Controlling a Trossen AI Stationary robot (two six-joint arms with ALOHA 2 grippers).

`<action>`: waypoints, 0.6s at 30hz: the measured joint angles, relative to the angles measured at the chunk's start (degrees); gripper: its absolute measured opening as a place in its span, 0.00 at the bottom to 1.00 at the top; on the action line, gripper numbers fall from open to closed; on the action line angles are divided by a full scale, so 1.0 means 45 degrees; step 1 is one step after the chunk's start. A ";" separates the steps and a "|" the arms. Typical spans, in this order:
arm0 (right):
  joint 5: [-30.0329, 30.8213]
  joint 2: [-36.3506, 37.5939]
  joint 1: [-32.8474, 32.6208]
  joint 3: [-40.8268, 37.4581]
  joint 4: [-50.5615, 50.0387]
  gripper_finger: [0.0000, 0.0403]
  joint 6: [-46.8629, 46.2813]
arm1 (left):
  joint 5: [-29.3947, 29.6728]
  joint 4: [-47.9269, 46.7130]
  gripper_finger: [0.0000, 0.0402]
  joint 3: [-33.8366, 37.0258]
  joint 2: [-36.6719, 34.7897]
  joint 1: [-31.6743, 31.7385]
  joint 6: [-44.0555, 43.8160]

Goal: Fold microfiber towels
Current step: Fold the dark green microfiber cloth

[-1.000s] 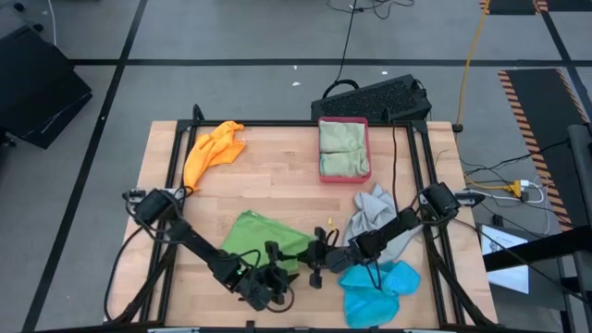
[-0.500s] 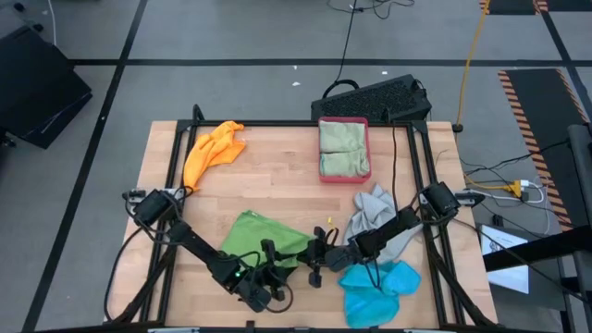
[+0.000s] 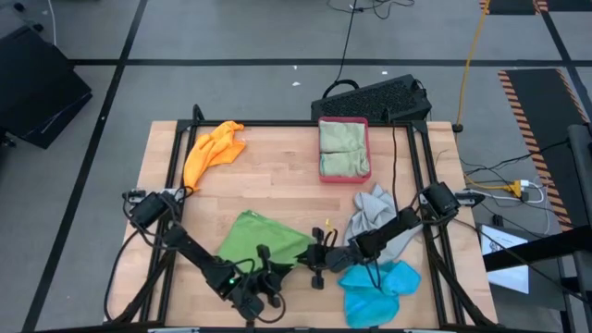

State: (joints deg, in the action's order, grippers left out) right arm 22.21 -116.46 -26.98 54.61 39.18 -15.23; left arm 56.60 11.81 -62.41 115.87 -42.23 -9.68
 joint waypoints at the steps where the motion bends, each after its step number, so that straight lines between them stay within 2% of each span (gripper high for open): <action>1: -0.0064 0.0164 -0.0058 0.0000 -0.0272 0.10 0.0430 | -0.0067 0.0000 0.02 0.0000 -0.0003 -0.0060 -0.0073; 11: -0.0319 0.3218 -0.0620 0.0005 -0.6590 0.39 0.3063 | -0.0410 -0.0217 0.01 0.0000 -0.0414 -0.0433 -0.0364; 14: -0.0319 0.3714 -0.0635 0.0005 -0.7931 0.44 0.4399 | -0.0698 -0.0435 0.03 -0.0001 -0.0542 -0.0442 -0.0539; 18: -0.0300 0.3503 -0.0513 -0.0052 -0.8313 0.45 0.6470 | -0.1034 -0.0618 0.02 -0.0005 -0.0544 -0.0450 -0.0645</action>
State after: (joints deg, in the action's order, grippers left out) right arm 20.86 -100.70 -29.28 54.38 1.77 13.89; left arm 51.95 9.03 -62.43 113.43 -44.26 -12.58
